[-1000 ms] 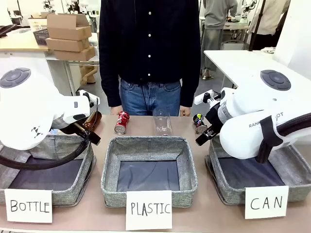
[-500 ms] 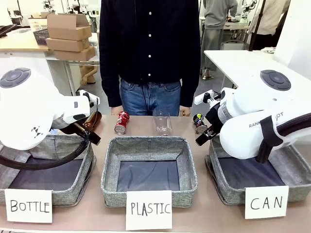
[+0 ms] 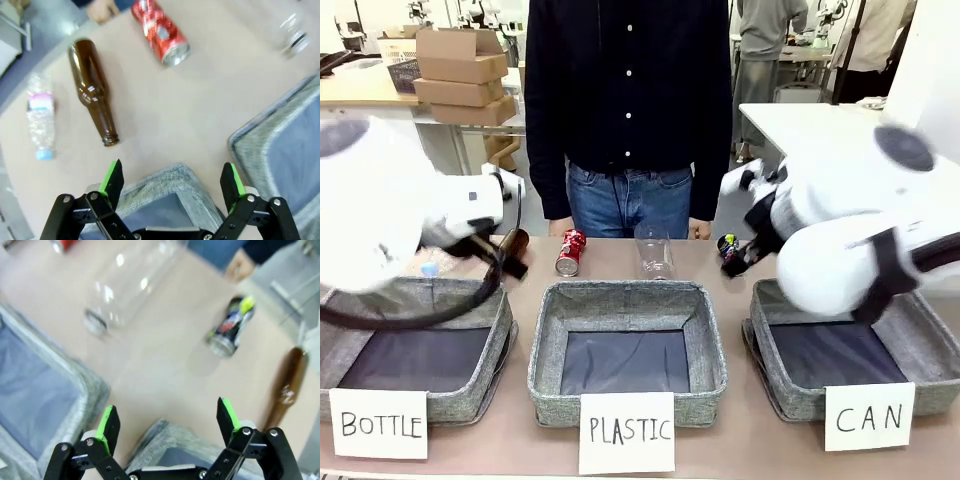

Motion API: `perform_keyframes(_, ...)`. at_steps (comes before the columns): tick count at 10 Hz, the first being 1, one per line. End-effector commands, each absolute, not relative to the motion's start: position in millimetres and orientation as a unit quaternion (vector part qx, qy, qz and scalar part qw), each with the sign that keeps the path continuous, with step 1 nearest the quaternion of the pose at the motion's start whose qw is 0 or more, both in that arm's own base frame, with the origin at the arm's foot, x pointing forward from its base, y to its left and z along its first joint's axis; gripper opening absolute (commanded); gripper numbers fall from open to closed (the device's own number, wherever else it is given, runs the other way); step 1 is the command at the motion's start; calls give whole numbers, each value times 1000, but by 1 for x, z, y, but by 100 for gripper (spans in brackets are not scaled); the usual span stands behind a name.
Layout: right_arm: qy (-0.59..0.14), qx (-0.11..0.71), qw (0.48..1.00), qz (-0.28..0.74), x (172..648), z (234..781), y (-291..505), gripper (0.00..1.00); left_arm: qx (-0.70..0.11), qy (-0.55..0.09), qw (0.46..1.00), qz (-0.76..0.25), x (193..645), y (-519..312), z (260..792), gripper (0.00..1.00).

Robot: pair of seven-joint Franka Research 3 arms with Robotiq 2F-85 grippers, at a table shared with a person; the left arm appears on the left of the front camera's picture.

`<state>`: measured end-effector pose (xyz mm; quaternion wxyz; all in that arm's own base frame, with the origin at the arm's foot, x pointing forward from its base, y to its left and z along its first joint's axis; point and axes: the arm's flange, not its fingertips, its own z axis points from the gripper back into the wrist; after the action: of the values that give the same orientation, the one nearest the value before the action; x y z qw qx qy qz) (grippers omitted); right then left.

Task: Sort the can waste into the basket.
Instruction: Pick up the can waste from the table and place it in the right Fabric basket.

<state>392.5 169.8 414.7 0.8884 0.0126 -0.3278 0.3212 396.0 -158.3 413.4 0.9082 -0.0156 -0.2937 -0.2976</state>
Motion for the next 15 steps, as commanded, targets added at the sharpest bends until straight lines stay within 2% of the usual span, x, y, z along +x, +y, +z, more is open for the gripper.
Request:
perform_keyframes(1, -347, 37, 880, 322, 318, 496, 135, 100, -32, -305, 915, -263, 321, -155, 521, 100)
perform_keyframes(2, -316, 78, 895, 306, 280, 517, 122, 100, -51, -293, 923, -245, 271, -146, 546, 100)
perform_keyframes(3, -268, 88, 915, 289, 247, 519, 104, 100, -39, -307, 920, -242, 229, -130, 548, 100)
perform_keyframes(5, -186, 72, 935, 295, 212, 488, 73, 100, -51, -273, 917, -287, 172, -107, 517, 100)
perform_keyframes(6, -180, 67, 937, 291, 217, 471, 75, 100, -24, -256, 929, -266, 175, -106, 501, 100)
perform_keyframes(7, -246, 86, 917, 303, 266, 555, 108, 100, -35, -287, 919, -269, 222, -137, 595, 100)
perform_keyframes(8, -246, 86, 917, 303, 266, 555, 108, 100, -35, -287, 919, -269, 222, -137, 595, 100)
perform_keyframes(9, -199, 78, 932, 294, 250, 551, 91, 100, -28, -269, 924, -270, 196, -127, 599, 100)
perform_keyframes(10, -187, 144, 940, 247, 262, 550, 91, 100, -174, -227, 904, -317, 212, -128, 590, 100)
perform_keyframes(11, -147, 301, 933, 130, 271, 562, 66, 100, -324, -216, 871, -300, 221, -111, 591, 100)
perform_keyframes(12, -100, 435, 895, 1, 276, 569, 28, 100, -494, -214, 799, -267, 224, -82, 592, 100)
perform_keyframes(13, -58, 520, 849, -76, 277, 564, -8, 100, -592, -215, 750, -203, 231, -51, 583, 100)
perform_keyframes(15, -57, 617, 775, -126, 274, 550, -46, 100, -655, -201, 713, -150, 245, -21, 556, 100)
